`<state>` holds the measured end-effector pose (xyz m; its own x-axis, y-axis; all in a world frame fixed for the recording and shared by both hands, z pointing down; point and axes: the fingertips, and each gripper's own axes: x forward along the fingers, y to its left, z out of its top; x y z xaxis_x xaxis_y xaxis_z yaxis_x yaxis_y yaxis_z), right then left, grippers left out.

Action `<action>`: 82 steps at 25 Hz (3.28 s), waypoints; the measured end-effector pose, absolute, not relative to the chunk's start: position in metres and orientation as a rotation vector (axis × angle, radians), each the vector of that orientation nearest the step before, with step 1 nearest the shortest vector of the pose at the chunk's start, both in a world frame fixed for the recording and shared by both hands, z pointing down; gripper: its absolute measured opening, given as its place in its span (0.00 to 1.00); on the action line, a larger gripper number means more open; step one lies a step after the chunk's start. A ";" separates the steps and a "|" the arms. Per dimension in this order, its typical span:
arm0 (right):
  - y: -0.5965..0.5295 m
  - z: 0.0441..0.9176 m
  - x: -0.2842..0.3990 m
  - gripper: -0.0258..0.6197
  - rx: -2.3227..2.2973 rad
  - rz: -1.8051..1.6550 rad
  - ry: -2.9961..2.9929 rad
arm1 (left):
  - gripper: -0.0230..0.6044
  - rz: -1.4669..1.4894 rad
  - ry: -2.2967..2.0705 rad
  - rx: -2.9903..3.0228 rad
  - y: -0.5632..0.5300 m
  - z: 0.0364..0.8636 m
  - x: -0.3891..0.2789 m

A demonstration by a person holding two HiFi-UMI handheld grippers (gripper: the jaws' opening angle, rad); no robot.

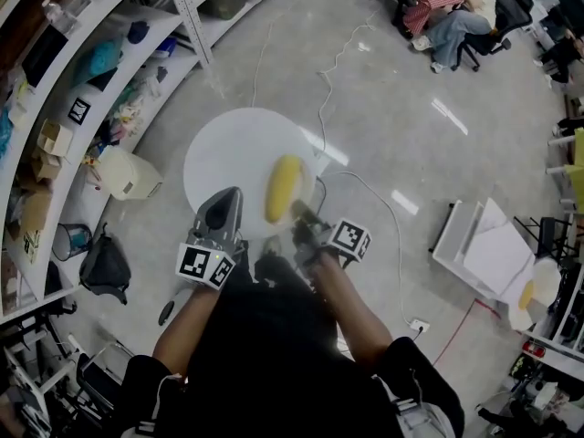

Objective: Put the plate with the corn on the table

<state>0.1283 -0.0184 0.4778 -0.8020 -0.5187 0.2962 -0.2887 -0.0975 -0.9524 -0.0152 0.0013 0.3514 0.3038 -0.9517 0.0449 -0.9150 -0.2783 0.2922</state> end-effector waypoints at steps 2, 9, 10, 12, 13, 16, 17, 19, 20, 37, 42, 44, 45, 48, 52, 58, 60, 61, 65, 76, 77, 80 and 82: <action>-0.023 0.481 0.128 0.09 -0.915 -2.020 1.986 | 0.04 -0.190 -1.690 2.323 -0.004 0.353 -0.016; -0.042 0.500 0.120 0.09 -0.956 -2.030 1.974 | 0.04 -0.170 -1.648 2.331 -0.026 0.369 -0.029; -0.045 0.504 0.118 0.09 -0.958 -2.031 1.974 | 0.04 -0.171 -1.641 2.331 -0.029 0.371 -0.031; -0.052 0.507 0.115 0.09 -0.939 -2.014 1.981 | 0.04 -0.175 -1.628 2.330 -0.038 0.375 -0.036; -0.057 0.509 0.113 0.09 -0.930 -2.005 1.982 | 0.04 -0.176 -1.623 2.329 -0.042 0.377 -0.038; -0.068 0.514 0.110 0.09 -0.946 -2.005 1.970 | 0.04 -0.179 -1.622 2.325 -0.056 0.382 -0.046; -0.071 0.517 0.111 0.09 -0.963 -2.010 1.965 | 0.04 -0.180 -1.624 2.322 -0.061 0.384 -0.048; -0.076 0.521 0.115 0.09 -0.996 -2.020 1.960 | 0.04 -0.182 -1.626 2.315 -0.069 0.388 -0.049; -0.077 0.525 0.117 0.09 -1.016 -2.028 1.958 | 0.04 -0.183 -1.627 2.311 -0.072 0.390 -0.049; -0.097 0.597 0.117 0.09 -1.095 -2.074 1.978 | 0.04 -0.194 -1.564 2.303 -0.103 0.449 -0.039; -0.105 0.615 0.116 0.09 -1.066 -2.066 1.997 | 0.04 -0.201 -1.552 2.294 -0.111 0.463 -0.034; -0.116 0.617 0.108 0.09 -0.997 -2.008 2.049 | 0.04 -0.202 -1.551 2.293 -0.116 0.469 -0.035; -0.121 0.618 0.104 0.09 -0.971 -1.988 2.067 | 0.04 -0.201 -1.553 2.290 -0.118 0.472 -0.037; -0.129 0.627 0.095 0.09 -0.939 -1.980 2.079 | 0.04 -0.203 -1.566 2.274 -0.125 0.481 -0.045; -0.136 0.644 0.084 0.09 -0.925 -1.987 2.089 | 0.04 -0.211 -1.581 2.257 -0.134 0.496 -0.058; -0.141 0.667 0.074 0.09 -0.925 -2.012 2.068 | 0.04 -0.197 -1.573 2.241 -0.139 0.518 -0.066; -0.142 0.674 0.072 0.09 -0.936 -2.023 2.060 | 0.04 -0.194 -1.565 2.237 -0.139 0.524 -0.068; -0.142 0.678 0.071 0.09 -0.940 -2.027 2.058 | 0.04 -0.194 -1.563 2.235 -0.139 0.527 -0.069; -0.143 0.691 0.069 0.09 -0.960 -2.043 2.051 | 0.04 -0.201 -1.559 2.224 -0.141 0.534 -0.071; -0.150 0.711 0.074 0.09 -1.001 -2.064 2.029 | 0.04 -0.212 -1.559 2.223 -0.147 0.542 -0.068; -0.151 0.713 0.074 0.09 -1.004 -2.066 2.030 | 0.04 -0.214 -1.562 2.223 -0.147 0.542 -0.068; -0.152 0.716 0.072 0.09 -1.000 -2.071 2.029 | 0.04 -0.211 -1.566 2.217 -0.148 0.543 -0.069; -0.153 0.718 0.071 0.09 -0.999 -2.071 2.038 | 0.04 -0.208 -1.565 2.213 -0.149 0.545 -0.069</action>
<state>0.0709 -0.1530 0.7178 -0.7865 -0.4771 0.3922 -0.3845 -0.1188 -0.9155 -0.0691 -0.1485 0.5453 0.3554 -0.9274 0.1171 -0.8644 -0.2784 0.4187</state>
